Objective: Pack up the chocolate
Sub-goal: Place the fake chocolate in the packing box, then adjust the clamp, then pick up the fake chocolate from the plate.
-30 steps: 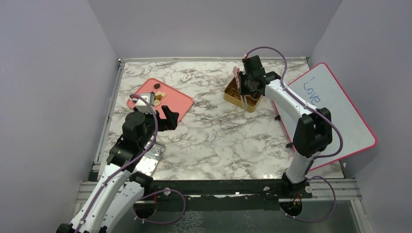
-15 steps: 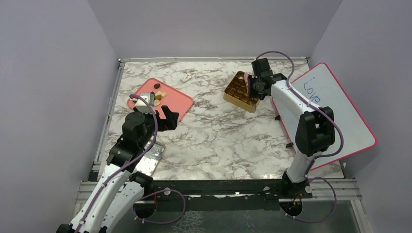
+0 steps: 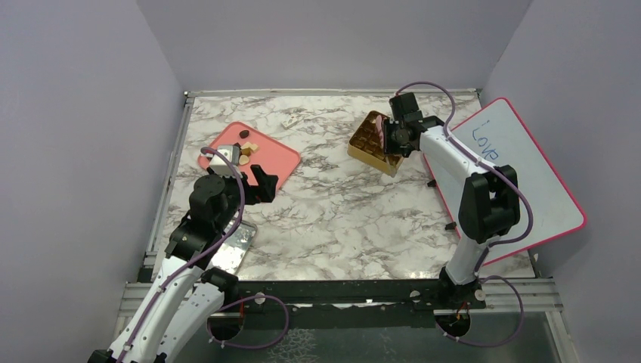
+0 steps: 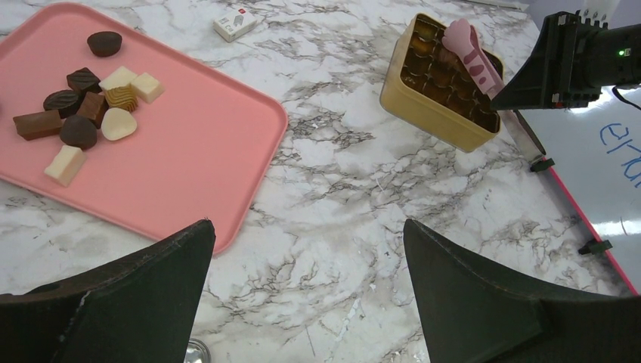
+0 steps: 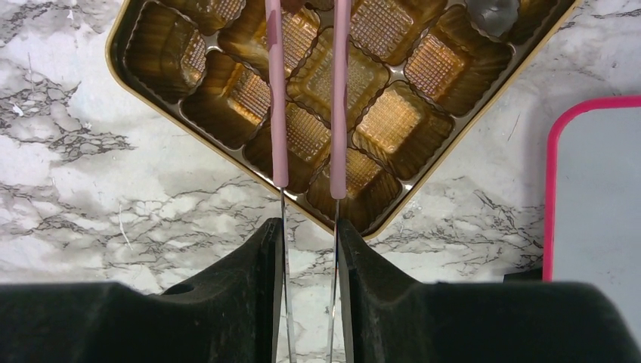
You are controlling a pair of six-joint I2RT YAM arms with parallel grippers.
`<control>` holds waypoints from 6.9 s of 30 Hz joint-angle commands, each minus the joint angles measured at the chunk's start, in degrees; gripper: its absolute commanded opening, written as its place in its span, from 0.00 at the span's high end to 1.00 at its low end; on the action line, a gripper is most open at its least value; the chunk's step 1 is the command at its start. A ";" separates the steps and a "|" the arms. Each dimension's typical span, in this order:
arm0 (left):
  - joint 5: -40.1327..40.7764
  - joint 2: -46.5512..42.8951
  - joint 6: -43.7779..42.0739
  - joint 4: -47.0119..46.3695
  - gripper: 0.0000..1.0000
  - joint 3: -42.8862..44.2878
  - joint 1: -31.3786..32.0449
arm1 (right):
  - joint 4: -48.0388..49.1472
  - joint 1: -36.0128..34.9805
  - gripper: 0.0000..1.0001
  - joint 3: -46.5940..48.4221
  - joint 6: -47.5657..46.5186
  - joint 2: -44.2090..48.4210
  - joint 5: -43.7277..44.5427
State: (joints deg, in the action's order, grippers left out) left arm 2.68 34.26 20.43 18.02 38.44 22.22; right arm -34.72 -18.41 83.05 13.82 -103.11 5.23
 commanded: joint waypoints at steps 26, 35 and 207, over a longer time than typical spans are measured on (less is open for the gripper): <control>-0.99 2.99 -0.25 0.26 0.01 1.42 -0.24 | 6.69 -2.29 0.65 -11.86 -0.78 15.99 -7.45; -1.30 1.06 -1.81 1.23 0.01 1.38 -0.24 | 11.83 -9.92 0.65 -20.94 1.12 21.94 -4.76; 20.80 -21.35 0.42 1.75 0.01 -1.38 -0.24 | 29.27 -39.33 0.74 11.53 -15.60 -17.04 1.78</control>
State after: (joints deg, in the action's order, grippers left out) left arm 22.59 12.67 21.71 20.27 37.06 22.20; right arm -6.31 -57.43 97.12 -3.75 -127.37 8.08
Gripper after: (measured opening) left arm 0.990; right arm 0.302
